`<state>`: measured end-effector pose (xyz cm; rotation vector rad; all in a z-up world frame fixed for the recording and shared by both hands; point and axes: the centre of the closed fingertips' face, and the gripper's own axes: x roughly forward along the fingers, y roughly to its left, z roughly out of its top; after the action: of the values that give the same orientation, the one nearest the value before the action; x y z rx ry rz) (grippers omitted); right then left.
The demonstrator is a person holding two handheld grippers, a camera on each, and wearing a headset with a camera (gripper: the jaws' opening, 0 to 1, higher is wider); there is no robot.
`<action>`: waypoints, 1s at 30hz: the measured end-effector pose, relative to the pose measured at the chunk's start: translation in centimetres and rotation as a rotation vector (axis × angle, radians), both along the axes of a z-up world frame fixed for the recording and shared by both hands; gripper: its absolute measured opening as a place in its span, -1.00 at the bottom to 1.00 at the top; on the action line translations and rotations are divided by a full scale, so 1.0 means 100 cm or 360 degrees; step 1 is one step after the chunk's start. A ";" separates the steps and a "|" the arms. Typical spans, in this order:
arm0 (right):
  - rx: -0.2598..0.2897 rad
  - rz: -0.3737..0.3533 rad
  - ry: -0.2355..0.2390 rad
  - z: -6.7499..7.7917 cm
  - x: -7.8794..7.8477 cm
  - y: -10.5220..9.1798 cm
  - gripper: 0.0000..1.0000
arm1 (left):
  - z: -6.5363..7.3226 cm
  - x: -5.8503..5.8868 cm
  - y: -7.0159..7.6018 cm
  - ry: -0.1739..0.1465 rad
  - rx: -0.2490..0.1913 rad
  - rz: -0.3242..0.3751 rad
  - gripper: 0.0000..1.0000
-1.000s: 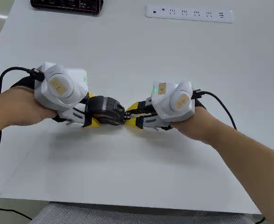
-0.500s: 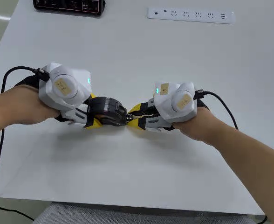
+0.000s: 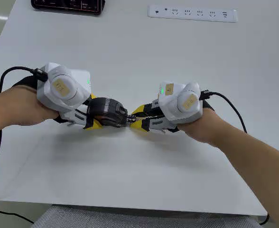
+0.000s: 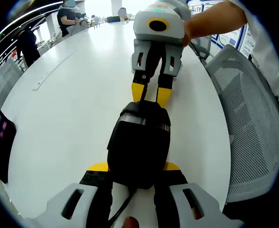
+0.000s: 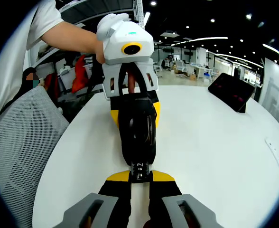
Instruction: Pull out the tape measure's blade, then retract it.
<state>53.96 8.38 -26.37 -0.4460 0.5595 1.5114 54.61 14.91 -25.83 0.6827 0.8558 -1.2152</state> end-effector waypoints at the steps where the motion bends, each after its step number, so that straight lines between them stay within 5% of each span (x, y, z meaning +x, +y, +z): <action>1: -0.0001 -0.0001 -0.0001 0.000 0.000 -0.001 -0.81 | 0.000 0.000 0.000 0.0000 0.0001 -0.0001 -0.43; 30: -0.0077 -0.0046 -0.0033 -0.002 -0.001 -0.038 -0.81 | -0.001 0.002 0.000 0.0006 0.0014 -0.0014 -0.43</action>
<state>53.88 4.61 -26.53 -0.4890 0.5850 1.4666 54.79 14.86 -25.89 0.6919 0.8625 -1.2220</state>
